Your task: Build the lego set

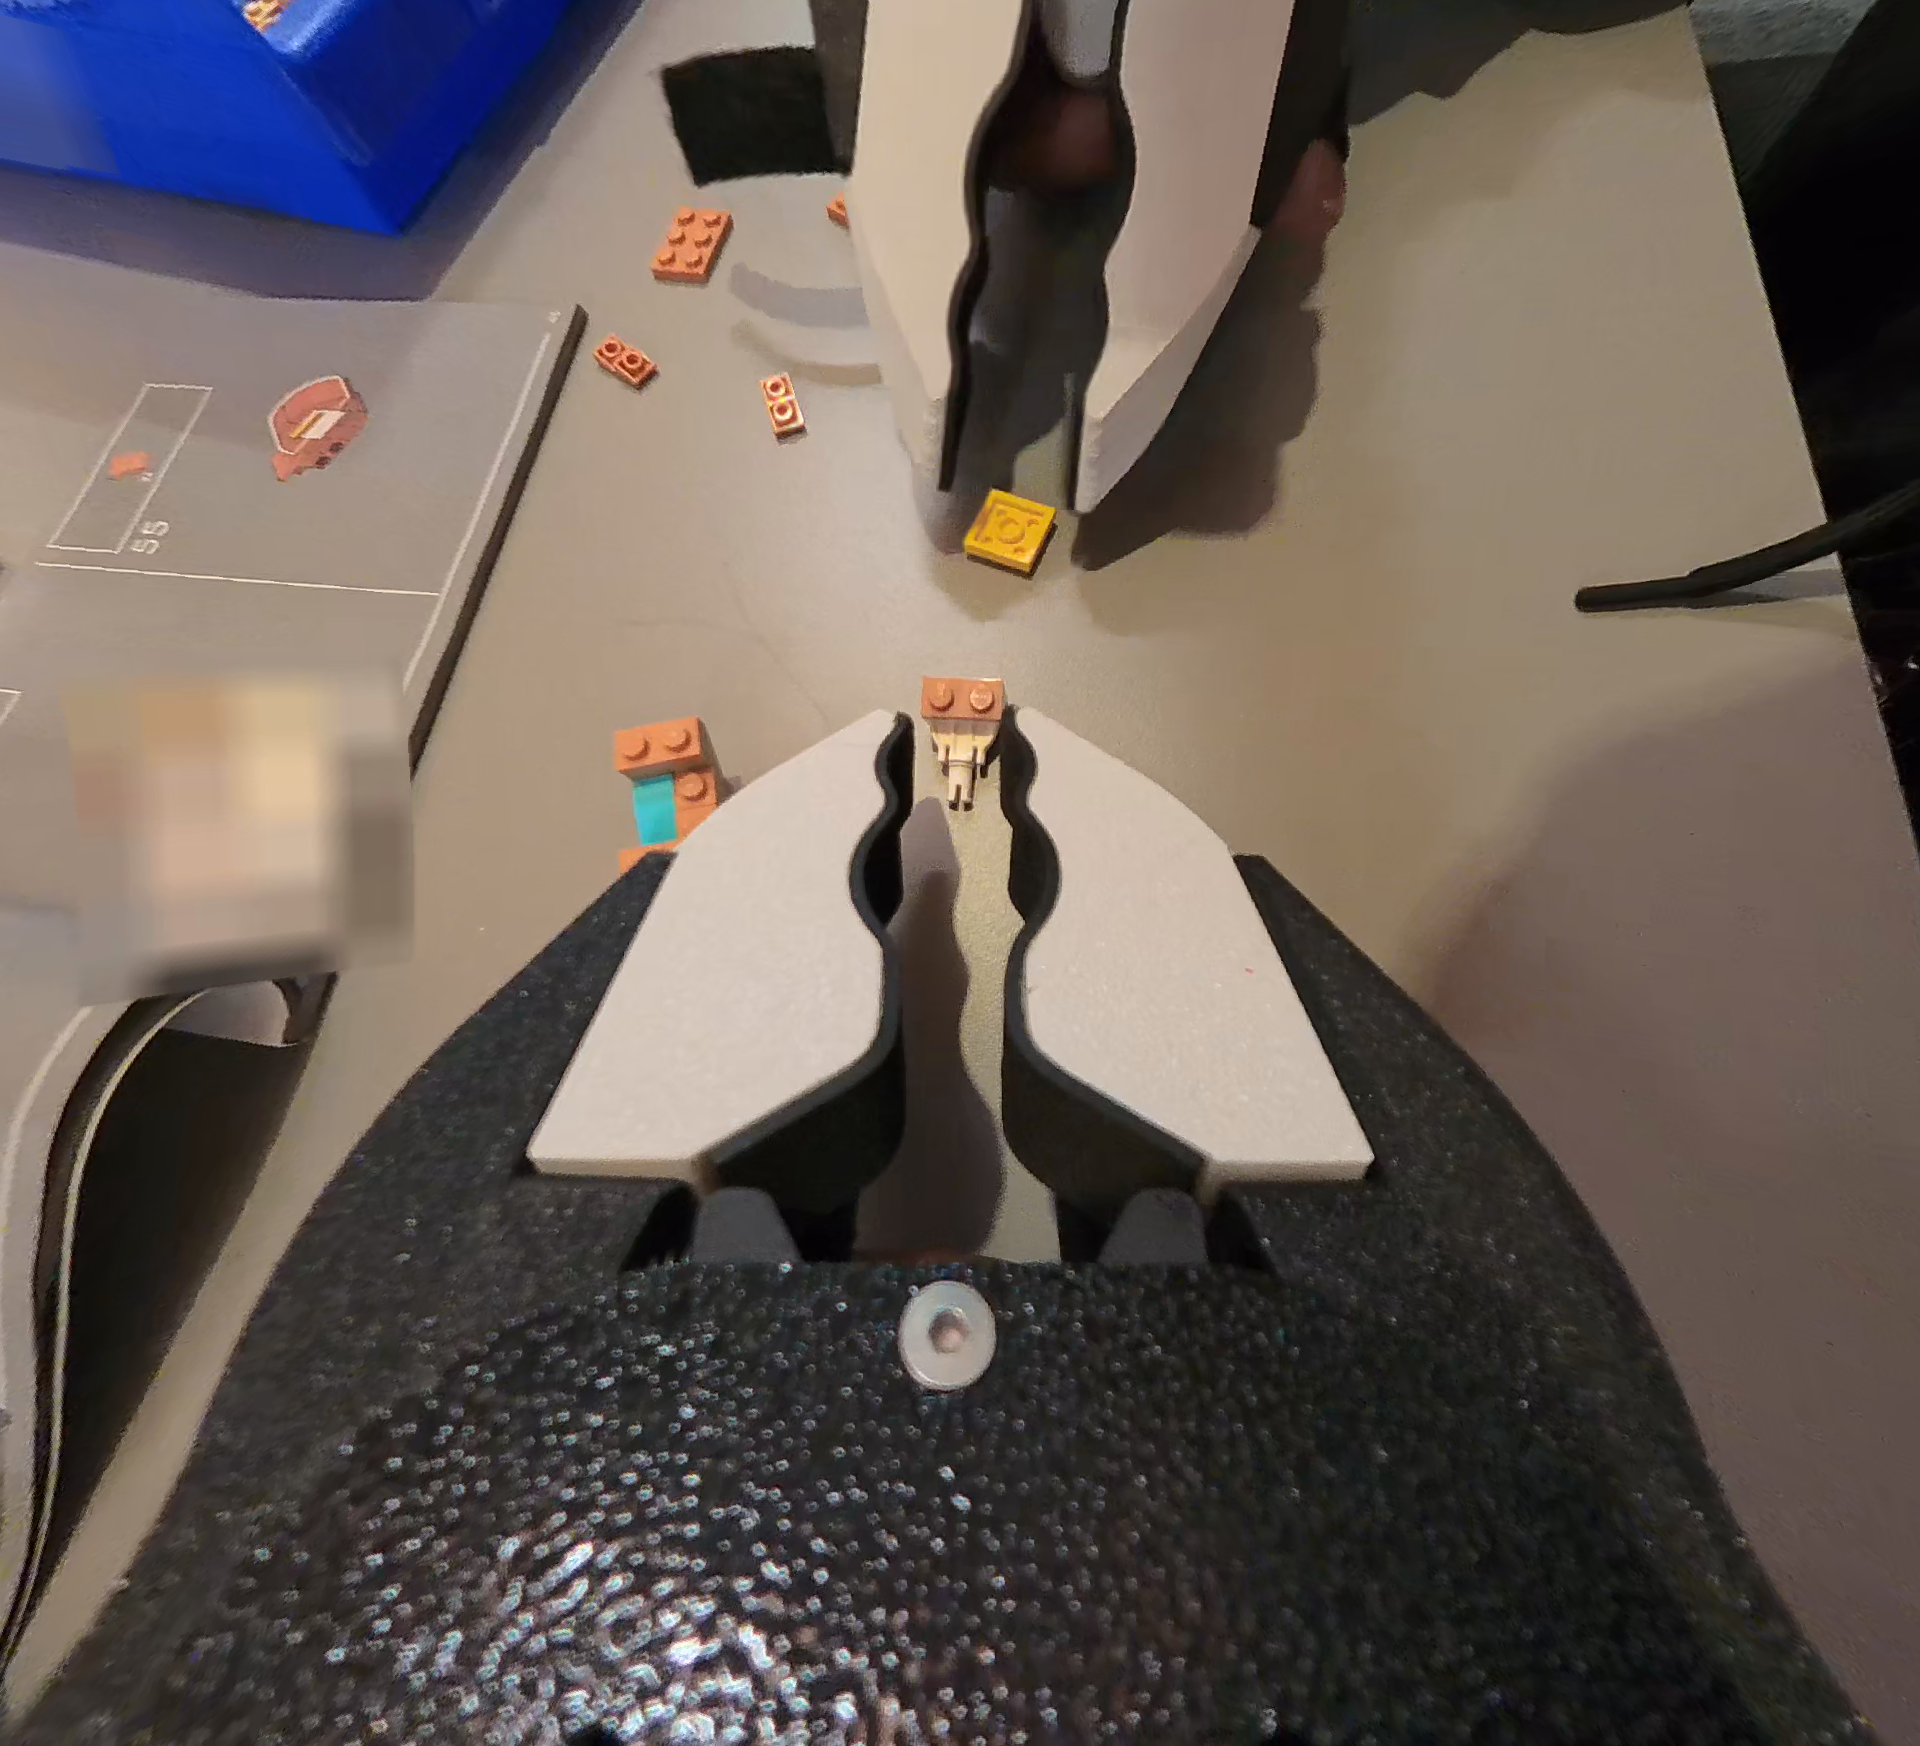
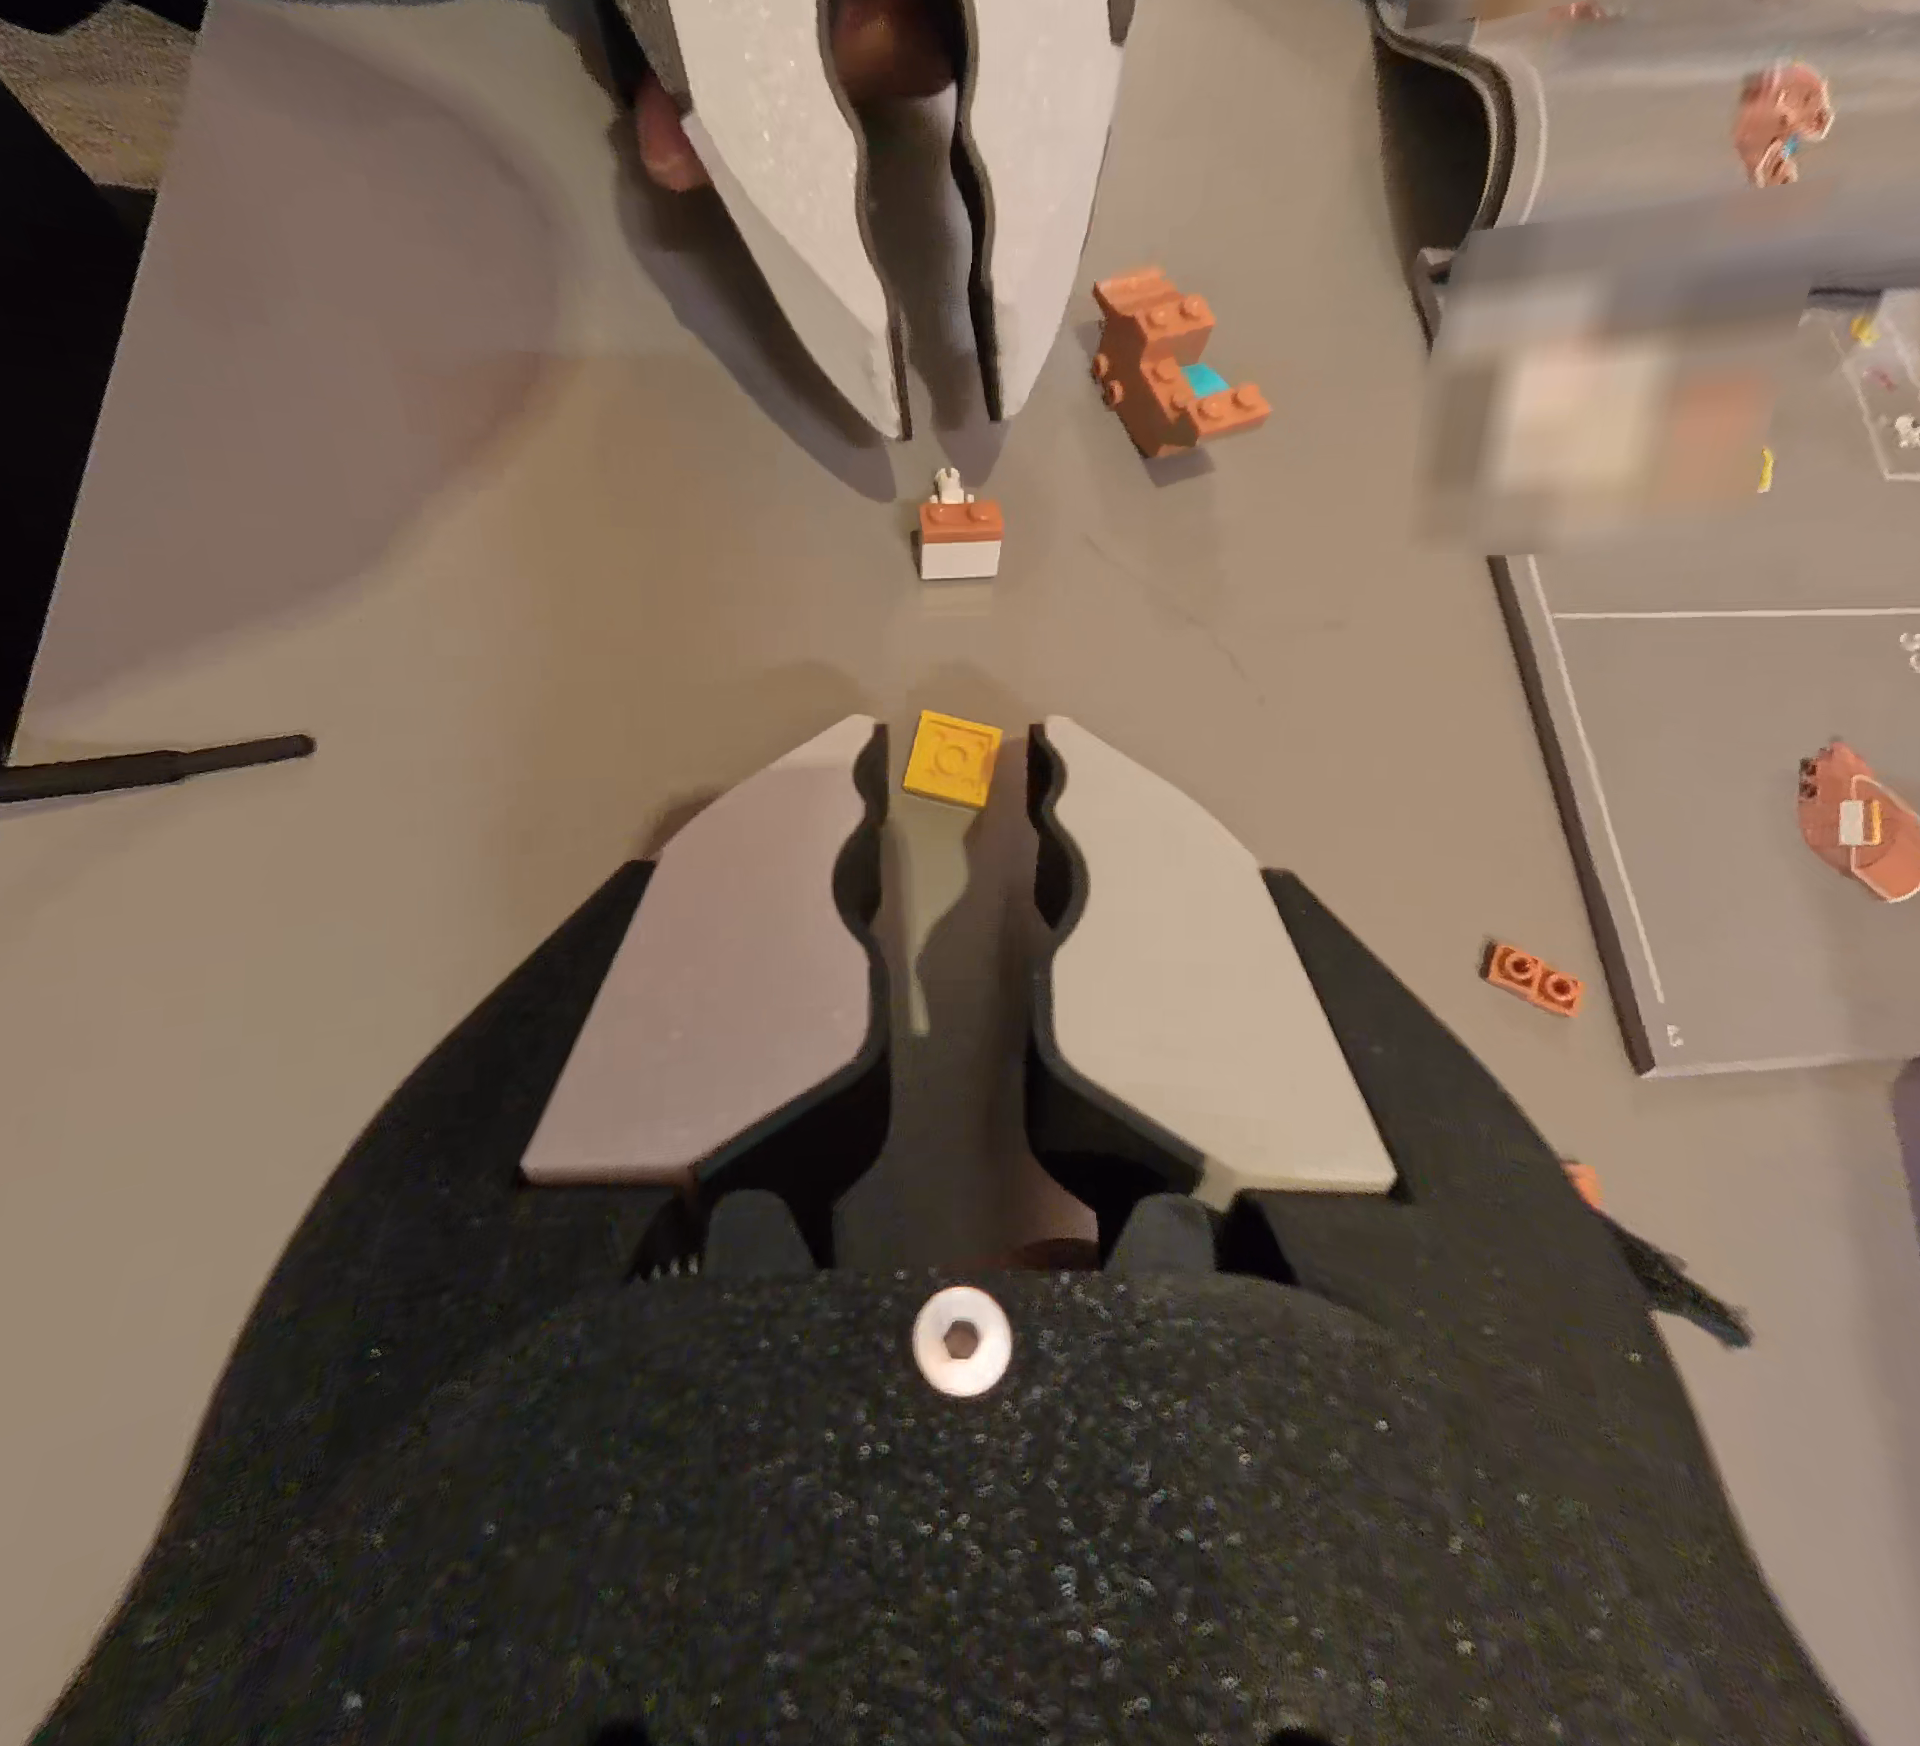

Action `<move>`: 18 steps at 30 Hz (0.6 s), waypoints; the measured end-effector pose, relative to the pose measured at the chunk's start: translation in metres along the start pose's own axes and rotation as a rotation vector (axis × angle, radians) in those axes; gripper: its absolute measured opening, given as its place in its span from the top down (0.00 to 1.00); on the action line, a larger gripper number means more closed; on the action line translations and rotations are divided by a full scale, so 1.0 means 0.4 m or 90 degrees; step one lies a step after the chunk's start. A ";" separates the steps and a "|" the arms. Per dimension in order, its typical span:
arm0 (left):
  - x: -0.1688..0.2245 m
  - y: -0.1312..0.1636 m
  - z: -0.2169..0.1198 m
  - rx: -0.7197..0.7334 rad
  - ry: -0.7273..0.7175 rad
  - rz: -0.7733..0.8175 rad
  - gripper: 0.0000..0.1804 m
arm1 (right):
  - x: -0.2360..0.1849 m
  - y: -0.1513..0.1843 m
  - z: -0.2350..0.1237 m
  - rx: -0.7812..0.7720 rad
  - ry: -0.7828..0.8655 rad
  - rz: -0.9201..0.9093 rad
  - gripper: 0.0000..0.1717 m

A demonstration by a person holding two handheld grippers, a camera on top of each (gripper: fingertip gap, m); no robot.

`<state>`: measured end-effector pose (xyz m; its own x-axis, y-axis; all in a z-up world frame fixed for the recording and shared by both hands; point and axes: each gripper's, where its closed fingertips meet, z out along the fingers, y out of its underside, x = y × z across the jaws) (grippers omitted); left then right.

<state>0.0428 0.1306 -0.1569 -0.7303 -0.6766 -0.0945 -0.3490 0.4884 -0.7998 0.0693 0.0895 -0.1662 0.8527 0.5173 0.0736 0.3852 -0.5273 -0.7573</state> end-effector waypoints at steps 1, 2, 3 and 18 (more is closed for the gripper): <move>0.000 -0.001 -0.001 0.002 0.000 0.000 0.92 | -0.001 0.004 0.003 -0.010 -0.001 0.004 0.85; 0.000 -0.001 -0.002 0.002 -0.001 0.000 0.92 | 0.000 0.009 0.007 -0.023 0.002 0.005 0.85; -0.001 -0.002 -0.003 0.003 -0.002 0.001 0.92 | 0.001 0.016 0.013 -0.039 0.008 0.004 0.85; -0.014 -0.042 -0.024 0.063 -0.051 0.062 0.92 | -0.004 -0.054 0.001 0.065 -0.073 0.174 0.91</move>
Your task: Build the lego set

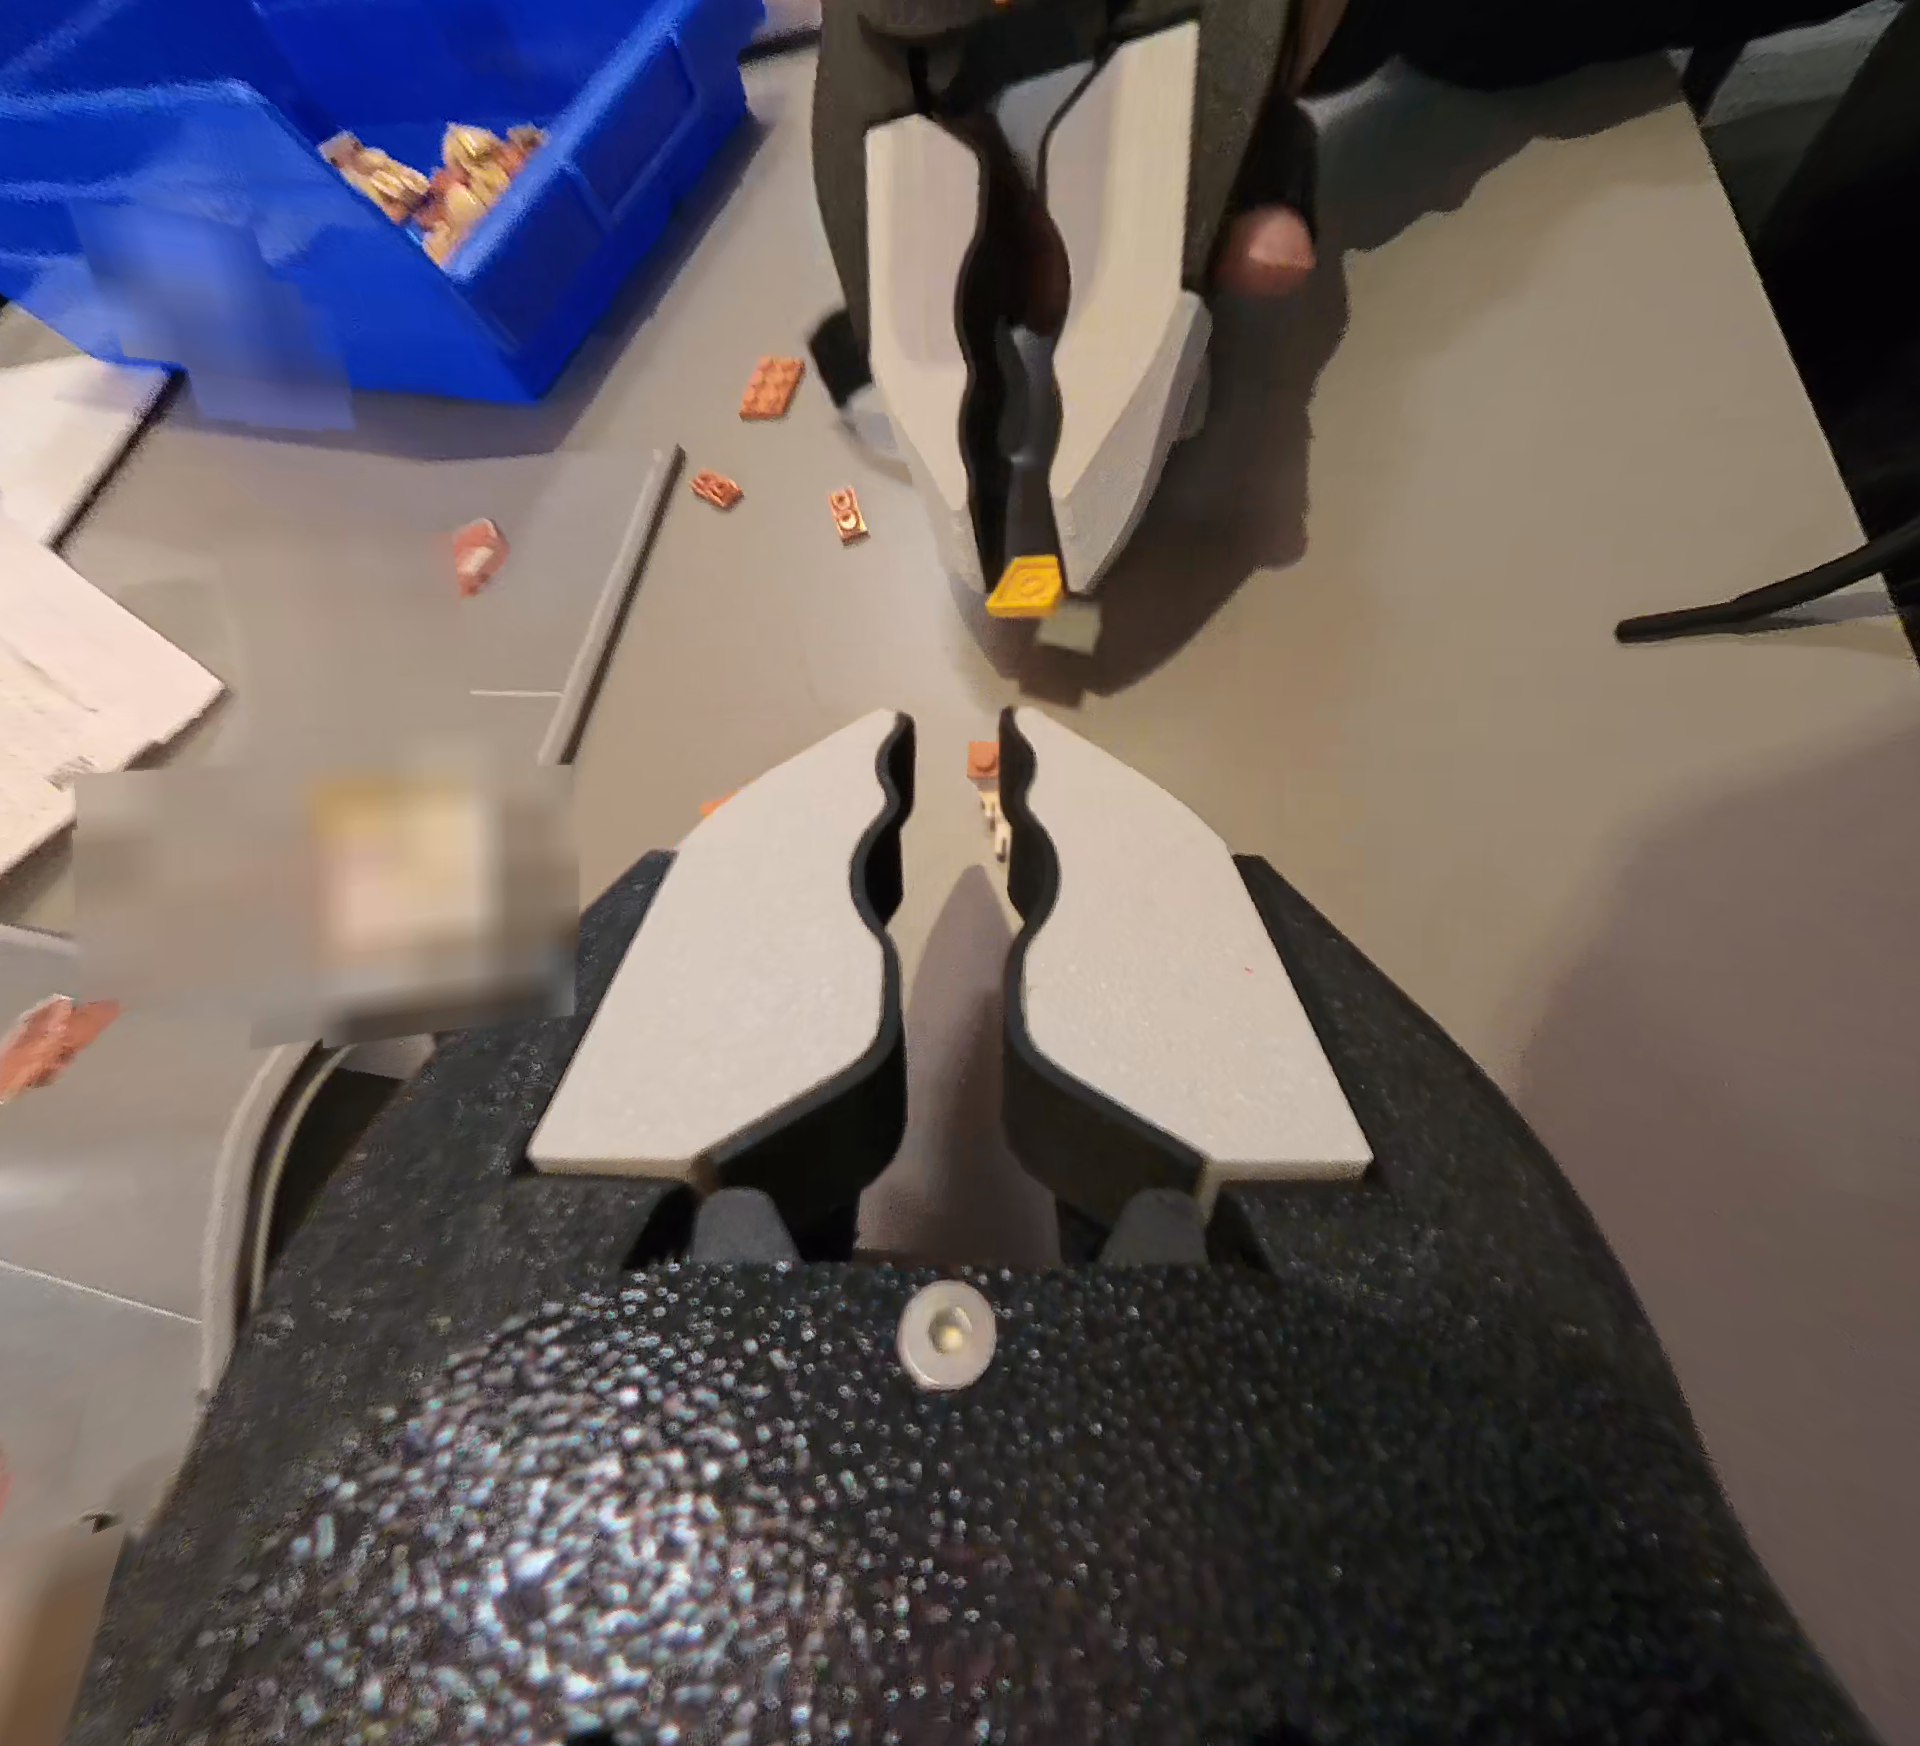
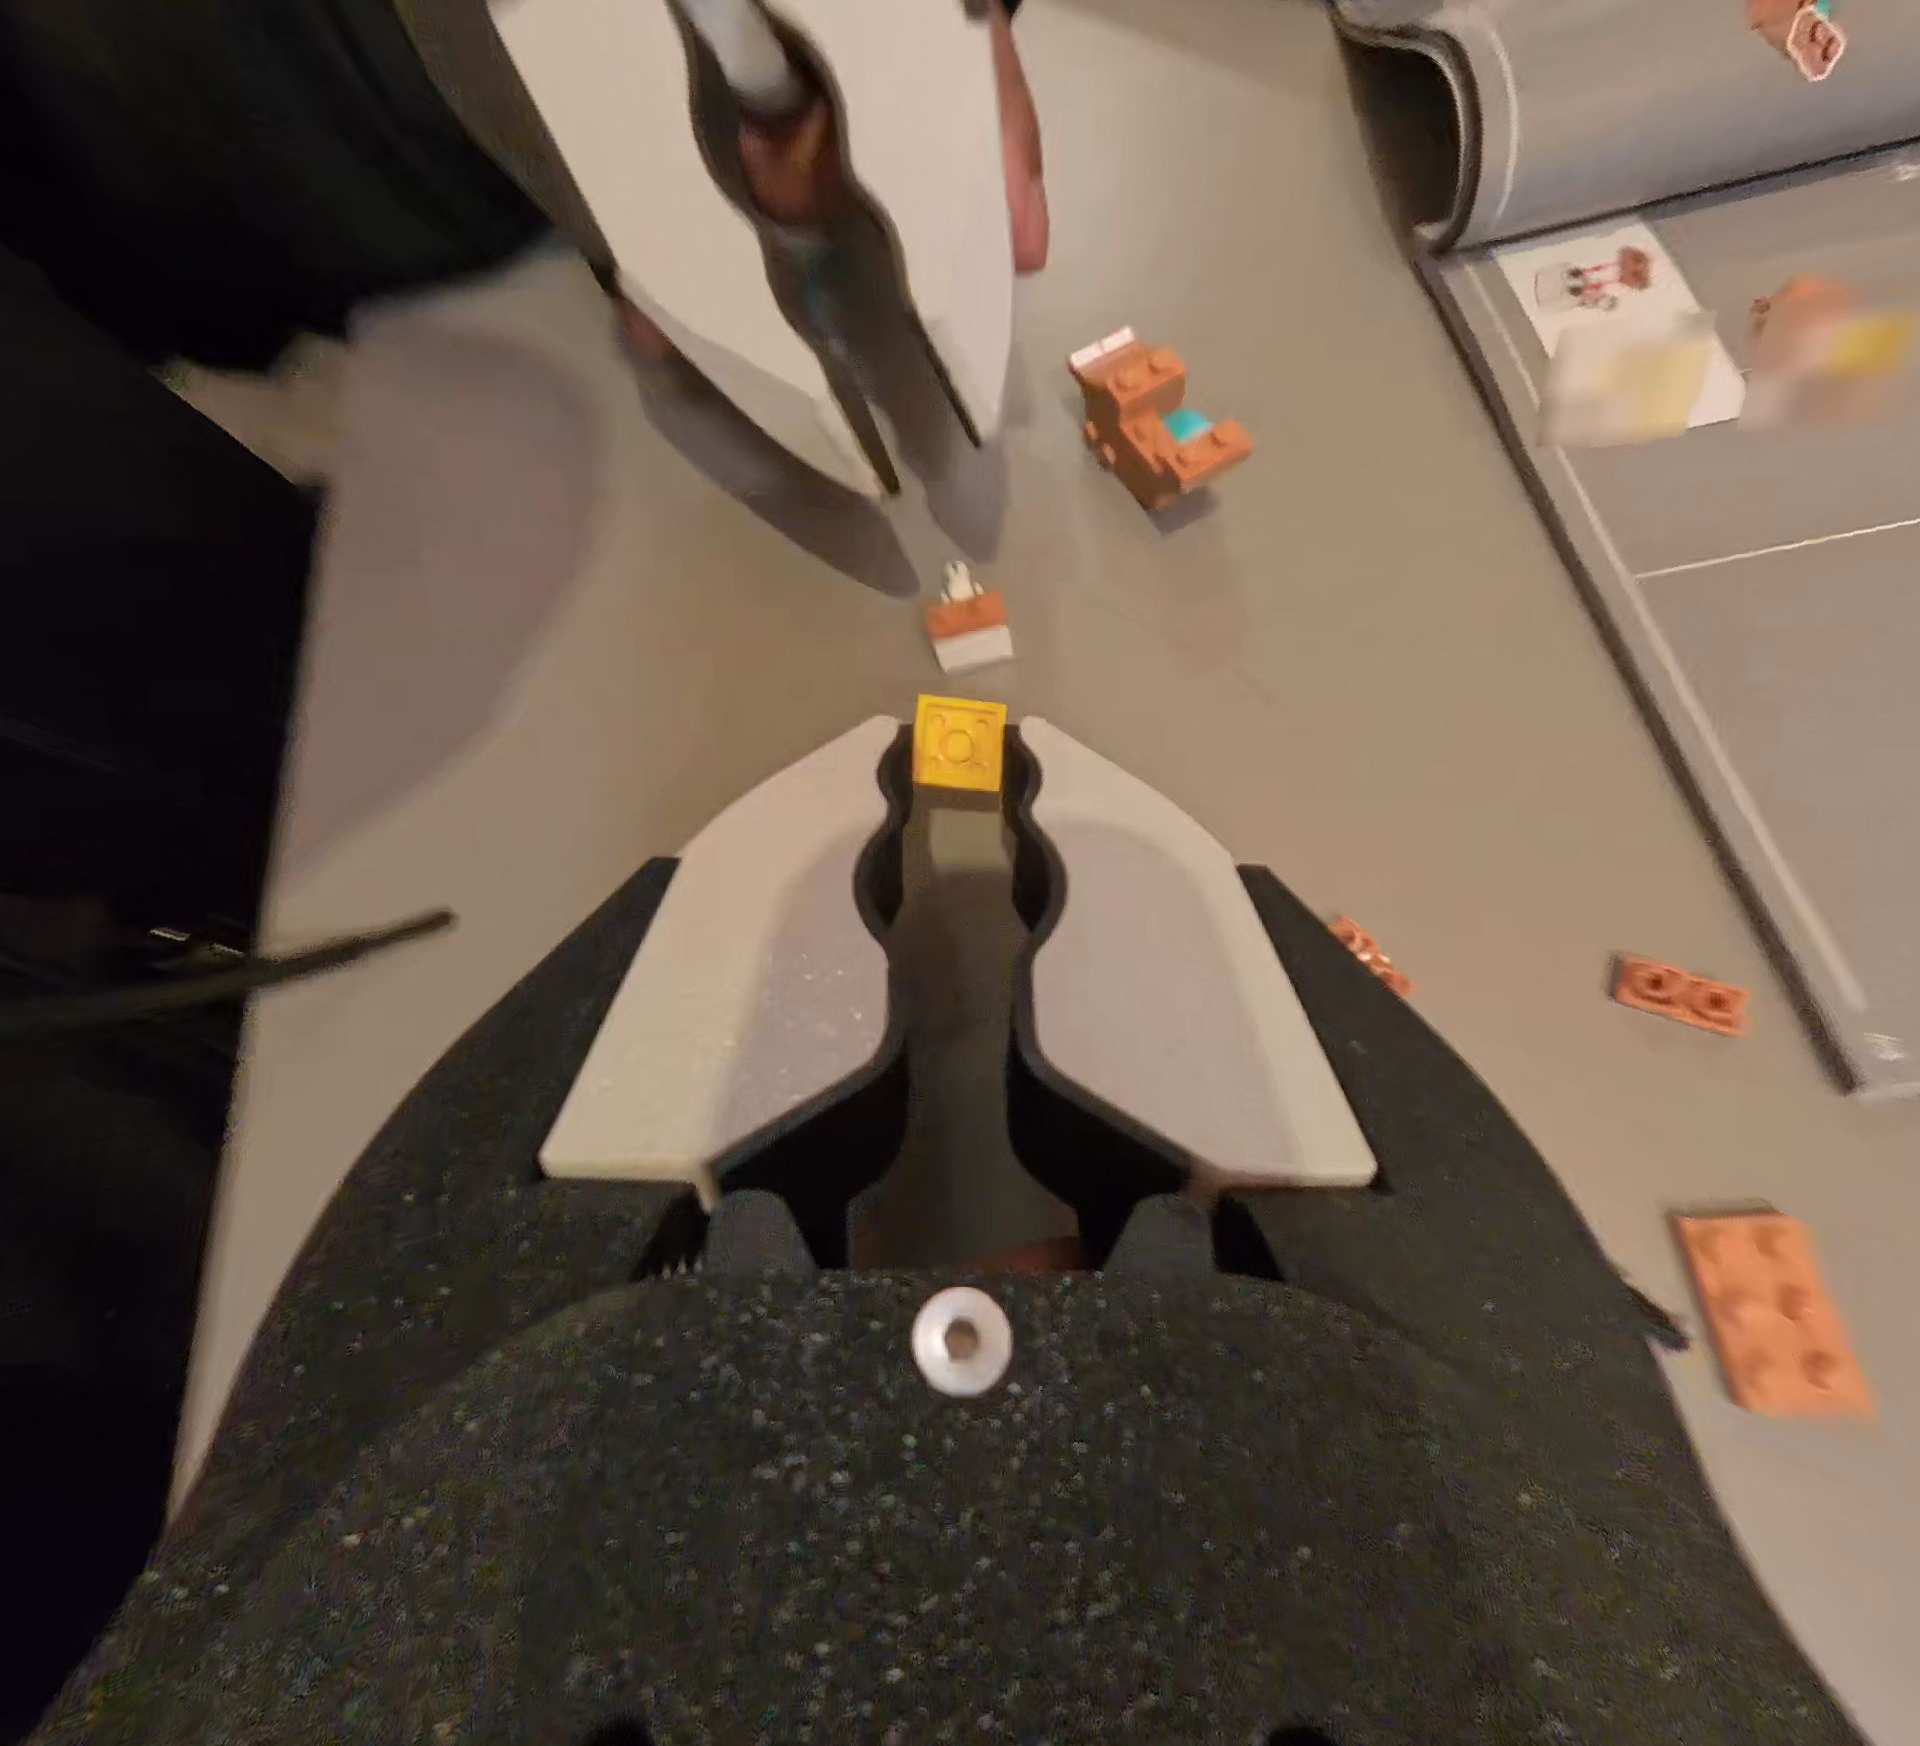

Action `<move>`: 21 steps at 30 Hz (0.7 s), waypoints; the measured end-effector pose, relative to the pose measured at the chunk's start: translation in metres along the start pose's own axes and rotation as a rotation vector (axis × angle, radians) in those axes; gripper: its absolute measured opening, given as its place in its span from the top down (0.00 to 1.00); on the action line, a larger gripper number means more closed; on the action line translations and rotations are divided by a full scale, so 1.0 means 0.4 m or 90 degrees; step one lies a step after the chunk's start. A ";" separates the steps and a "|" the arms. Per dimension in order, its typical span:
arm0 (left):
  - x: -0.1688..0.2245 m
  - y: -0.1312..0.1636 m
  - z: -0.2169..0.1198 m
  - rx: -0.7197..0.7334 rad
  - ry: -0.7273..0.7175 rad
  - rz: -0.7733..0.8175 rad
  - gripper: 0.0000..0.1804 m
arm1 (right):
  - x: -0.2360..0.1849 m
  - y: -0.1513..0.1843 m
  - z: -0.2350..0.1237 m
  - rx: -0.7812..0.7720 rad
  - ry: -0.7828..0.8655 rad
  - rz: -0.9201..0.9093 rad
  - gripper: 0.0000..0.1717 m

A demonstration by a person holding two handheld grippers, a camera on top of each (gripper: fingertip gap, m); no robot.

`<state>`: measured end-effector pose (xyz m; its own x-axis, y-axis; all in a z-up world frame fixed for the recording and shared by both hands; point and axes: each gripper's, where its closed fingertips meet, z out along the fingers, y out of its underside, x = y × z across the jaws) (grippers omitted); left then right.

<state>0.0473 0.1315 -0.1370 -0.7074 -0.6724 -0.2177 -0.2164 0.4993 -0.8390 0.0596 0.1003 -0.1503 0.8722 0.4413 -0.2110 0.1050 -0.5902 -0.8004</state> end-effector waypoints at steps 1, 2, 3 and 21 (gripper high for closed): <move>-0.003 -0.008 -0.003 0.011 -0.011 0.016 0.92 | -0.009 -0.016 -0.004 0.027 -0.033 0.040 0.91; -0.005 -0.016 -0.005 0.021 -0.022 0.036 0.92 | -0.015 -0.033 -0.008 0.057 -0.064 0.083 0.91; -0.006 -0.024 -0.007 0.033 -0.033 0.062 0.92 | -0.021 -0.052 -0.014 0.088 -0.099 0.131 0.91; 0.062 -0.106 -0.020 0.178 -0.093 0.373 0.91 | -0.105 -0.105 -0.031 0.157 -0.348 0.319 0.91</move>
<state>0.0338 0.0980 -0.1028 -0.5520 -0.4106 -0.7257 0.3728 0.6570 -0.6553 0.0245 0.0982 -0.1010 0.4217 0.4696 -0.7757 -0.4046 -0.6681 -0.6245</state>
